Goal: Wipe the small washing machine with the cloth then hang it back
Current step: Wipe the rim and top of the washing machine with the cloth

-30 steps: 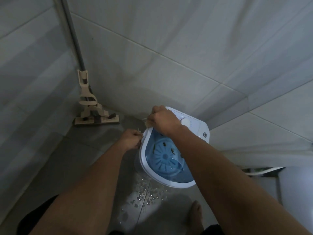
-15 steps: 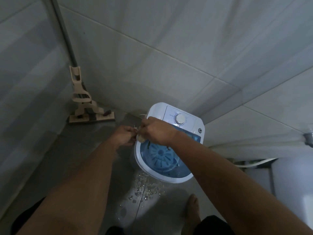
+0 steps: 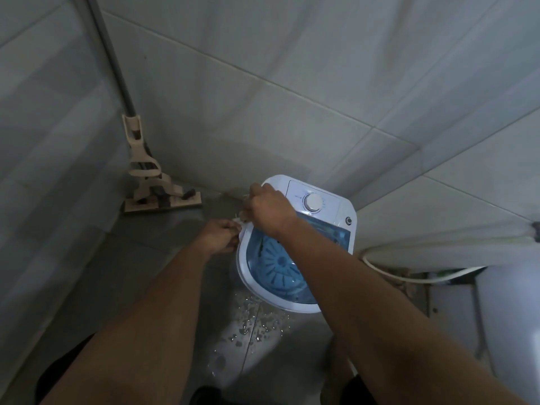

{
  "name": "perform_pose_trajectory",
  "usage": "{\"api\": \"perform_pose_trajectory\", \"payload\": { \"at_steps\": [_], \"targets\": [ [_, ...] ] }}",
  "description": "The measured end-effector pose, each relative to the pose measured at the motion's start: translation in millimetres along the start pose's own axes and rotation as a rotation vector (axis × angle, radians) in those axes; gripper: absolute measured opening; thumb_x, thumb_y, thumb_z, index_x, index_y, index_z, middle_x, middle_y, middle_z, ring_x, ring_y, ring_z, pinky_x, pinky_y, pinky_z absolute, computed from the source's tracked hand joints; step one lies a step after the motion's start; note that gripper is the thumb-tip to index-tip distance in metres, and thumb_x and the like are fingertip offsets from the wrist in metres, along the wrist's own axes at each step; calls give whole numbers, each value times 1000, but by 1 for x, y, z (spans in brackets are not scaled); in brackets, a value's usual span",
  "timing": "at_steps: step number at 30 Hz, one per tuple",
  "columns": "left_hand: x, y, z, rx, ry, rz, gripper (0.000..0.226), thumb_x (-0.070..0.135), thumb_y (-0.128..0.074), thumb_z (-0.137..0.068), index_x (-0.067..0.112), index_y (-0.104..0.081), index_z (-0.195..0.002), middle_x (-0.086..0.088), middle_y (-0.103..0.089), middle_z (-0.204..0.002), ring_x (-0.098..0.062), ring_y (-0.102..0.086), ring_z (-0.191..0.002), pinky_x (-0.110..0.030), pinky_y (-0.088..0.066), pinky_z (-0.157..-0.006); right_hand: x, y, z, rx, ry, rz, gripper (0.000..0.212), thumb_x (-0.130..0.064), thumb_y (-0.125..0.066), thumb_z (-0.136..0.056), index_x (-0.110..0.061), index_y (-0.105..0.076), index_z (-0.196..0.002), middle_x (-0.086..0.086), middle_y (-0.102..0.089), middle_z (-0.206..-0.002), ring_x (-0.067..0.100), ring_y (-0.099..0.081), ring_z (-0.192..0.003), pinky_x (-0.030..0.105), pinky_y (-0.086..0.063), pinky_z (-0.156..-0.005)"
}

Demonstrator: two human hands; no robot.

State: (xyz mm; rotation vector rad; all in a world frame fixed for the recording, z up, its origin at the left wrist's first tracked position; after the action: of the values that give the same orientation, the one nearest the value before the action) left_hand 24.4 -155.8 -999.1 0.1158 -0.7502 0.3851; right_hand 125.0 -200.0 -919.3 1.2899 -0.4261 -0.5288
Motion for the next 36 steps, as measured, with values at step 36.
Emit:
{"api": "perform_pose_trajectory", "payload": {
  "at_steps": [36],
  "targets": [
    [-8, -1, 2, -67, 41, -35, 20, 7, -59, -95, 3, -62, -114, -16, -64, -98, -20, -62, -75, -32, -55, -77, -7, 8, 46, 107, 208, -6, 27, -10, -87, -57, -15, -77, -82, 10, -63, -87, 35, -60, -75, 33, -34, -58]
  ]
}}
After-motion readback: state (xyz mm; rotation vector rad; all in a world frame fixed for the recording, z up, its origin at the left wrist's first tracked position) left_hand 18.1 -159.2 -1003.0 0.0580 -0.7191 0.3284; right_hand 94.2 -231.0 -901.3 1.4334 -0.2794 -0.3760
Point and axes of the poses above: each hand's wrist, its own z-axis away from the middle knuckle, its own y-axis out of the back of the hand, x = y × z, the point moved 10 cm from there along -z, towards the middle knuckle
